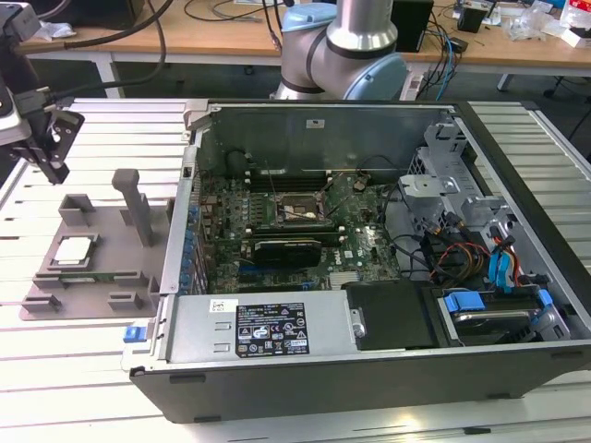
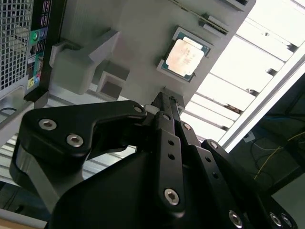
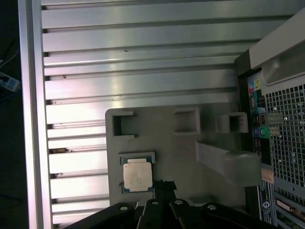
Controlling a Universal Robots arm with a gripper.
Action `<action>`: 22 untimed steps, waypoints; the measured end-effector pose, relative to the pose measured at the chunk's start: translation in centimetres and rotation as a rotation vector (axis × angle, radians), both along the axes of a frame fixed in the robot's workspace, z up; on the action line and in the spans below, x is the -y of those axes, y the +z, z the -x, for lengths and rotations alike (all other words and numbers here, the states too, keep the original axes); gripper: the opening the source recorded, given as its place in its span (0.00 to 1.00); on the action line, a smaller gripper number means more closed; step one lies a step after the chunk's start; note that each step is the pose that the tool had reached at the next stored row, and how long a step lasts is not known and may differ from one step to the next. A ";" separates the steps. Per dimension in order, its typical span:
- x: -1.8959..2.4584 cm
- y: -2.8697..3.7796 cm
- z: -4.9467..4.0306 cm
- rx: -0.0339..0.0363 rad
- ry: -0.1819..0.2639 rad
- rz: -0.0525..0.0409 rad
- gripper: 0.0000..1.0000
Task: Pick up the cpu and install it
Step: 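Pick up the cpu and move it towards the insertion slot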
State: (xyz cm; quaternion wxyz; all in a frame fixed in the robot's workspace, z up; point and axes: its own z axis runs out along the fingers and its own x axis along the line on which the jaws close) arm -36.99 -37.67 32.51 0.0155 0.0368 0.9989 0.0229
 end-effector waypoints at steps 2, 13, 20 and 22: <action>-0.04 -0.08 0.20 0.0001 0.000 -0.0001 0.11; -0.22 -1.13 1.76 -0.0001 0.000 0.0001 0.11; -0.27 -2.51 2.84 0.0003 0.000 0.0000 0.11; -0.24 -2.97 2.86 0.0003 0.000 -0.0001 0.11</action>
